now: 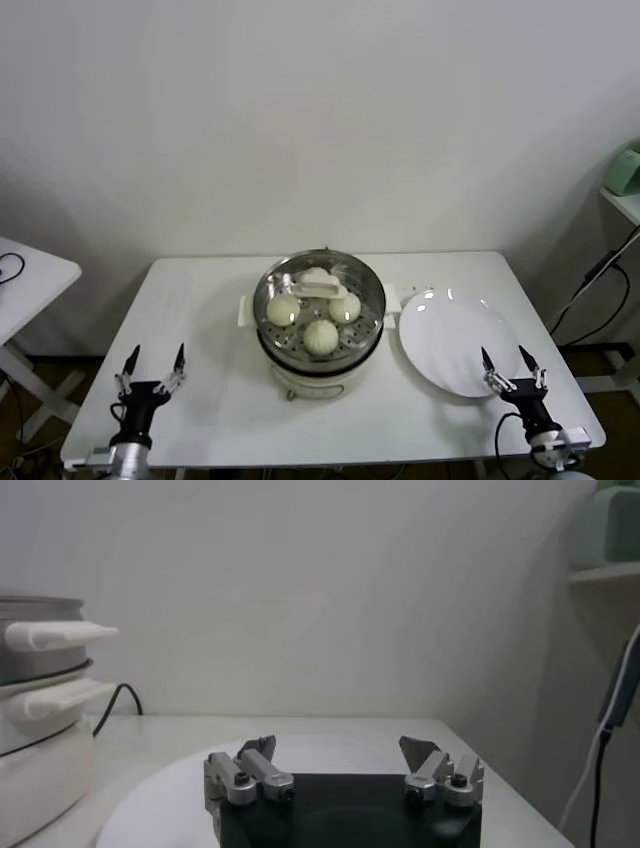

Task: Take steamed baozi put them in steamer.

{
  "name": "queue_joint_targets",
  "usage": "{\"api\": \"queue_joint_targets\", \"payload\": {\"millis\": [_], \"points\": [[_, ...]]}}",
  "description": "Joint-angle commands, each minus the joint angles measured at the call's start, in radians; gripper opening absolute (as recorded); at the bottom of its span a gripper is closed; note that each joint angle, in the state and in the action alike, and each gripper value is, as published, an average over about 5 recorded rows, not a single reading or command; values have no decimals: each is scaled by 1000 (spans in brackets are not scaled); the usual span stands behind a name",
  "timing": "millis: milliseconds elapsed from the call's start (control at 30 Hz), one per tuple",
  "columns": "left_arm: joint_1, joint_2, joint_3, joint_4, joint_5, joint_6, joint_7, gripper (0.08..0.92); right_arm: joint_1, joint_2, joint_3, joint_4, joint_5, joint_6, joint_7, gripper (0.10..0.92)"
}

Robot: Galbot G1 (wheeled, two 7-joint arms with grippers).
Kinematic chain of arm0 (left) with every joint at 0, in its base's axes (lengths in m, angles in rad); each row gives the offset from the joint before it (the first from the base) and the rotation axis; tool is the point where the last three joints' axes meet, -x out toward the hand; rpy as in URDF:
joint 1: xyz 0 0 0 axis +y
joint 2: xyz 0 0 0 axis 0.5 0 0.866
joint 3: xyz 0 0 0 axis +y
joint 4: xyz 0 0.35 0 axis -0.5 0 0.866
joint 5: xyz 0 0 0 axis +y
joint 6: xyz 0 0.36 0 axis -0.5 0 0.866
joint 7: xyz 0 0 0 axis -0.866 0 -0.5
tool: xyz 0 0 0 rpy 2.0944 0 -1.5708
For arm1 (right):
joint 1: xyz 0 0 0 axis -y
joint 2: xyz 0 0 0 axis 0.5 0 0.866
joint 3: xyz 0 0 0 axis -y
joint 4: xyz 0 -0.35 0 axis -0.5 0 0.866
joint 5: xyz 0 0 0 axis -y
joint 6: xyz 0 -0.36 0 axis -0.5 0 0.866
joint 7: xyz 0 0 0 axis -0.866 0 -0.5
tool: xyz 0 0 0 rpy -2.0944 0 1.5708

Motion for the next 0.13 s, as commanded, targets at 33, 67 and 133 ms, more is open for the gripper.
{"api": "queue_joint_targets", "payload": {"millis": [33,67,133], "points": [[8,-2,-6,18,-10,-20,1,823,1,1,0,5,1,1,-1,823],[9,-2,-5,17,-9,-19,2,823,1,1,0,5,1,1,-1,823],[10,-2,-3,17,-9,-19,2,823,0,0,0,5,2,2,-1,823]]}}
